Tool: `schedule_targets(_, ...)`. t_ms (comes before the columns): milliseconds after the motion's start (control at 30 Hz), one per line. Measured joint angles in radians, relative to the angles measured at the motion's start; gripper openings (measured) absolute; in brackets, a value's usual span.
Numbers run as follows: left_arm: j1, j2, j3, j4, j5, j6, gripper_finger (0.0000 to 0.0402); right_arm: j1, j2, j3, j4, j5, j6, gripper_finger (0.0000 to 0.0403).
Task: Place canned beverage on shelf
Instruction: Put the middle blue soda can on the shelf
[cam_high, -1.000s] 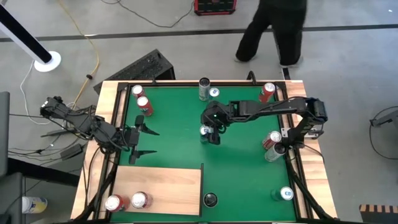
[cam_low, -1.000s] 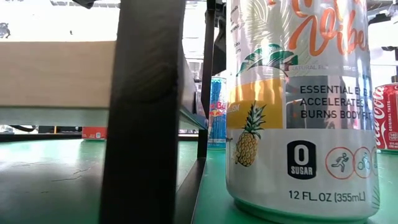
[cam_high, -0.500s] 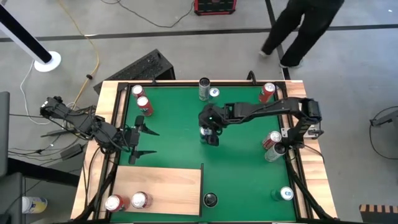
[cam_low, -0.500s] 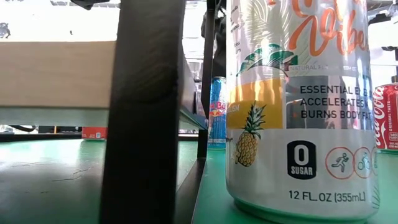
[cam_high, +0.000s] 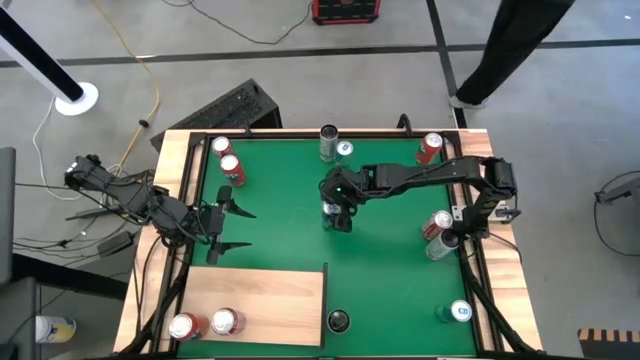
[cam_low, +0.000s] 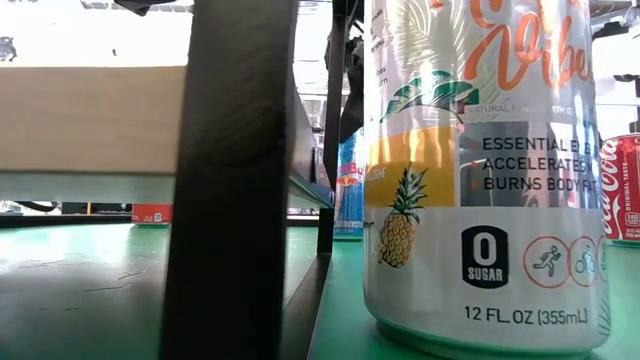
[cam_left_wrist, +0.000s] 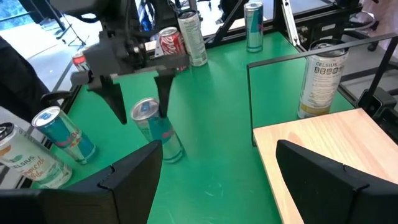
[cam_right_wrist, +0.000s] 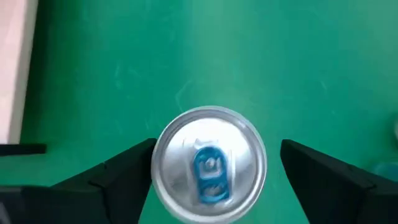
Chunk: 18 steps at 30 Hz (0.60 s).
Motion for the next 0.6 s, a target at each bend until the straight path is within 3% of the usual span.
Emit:
schedule_targets(233, 0.0, 0.0, 0.0, -0.017, 0.011, -0.01, 0.03, 0.007, -0.021, -0.001, -0.014, 0.033, 0.008, 0.026)
schedule_targets(400, 0.0, 0.0, 0.0, -0.019, 0.026, -0.012, 0.03, 0.032, -0.027, 0.051, -0.044, 0.034, 0.022, 0.026)
schedule_targets(600, 0.0, 0.0, 0.0, -0.024, 0.026, -0.012, 0.03, 0.1, -0.028, 0.215, -0.041, 0.034, 0.027, 0.026)
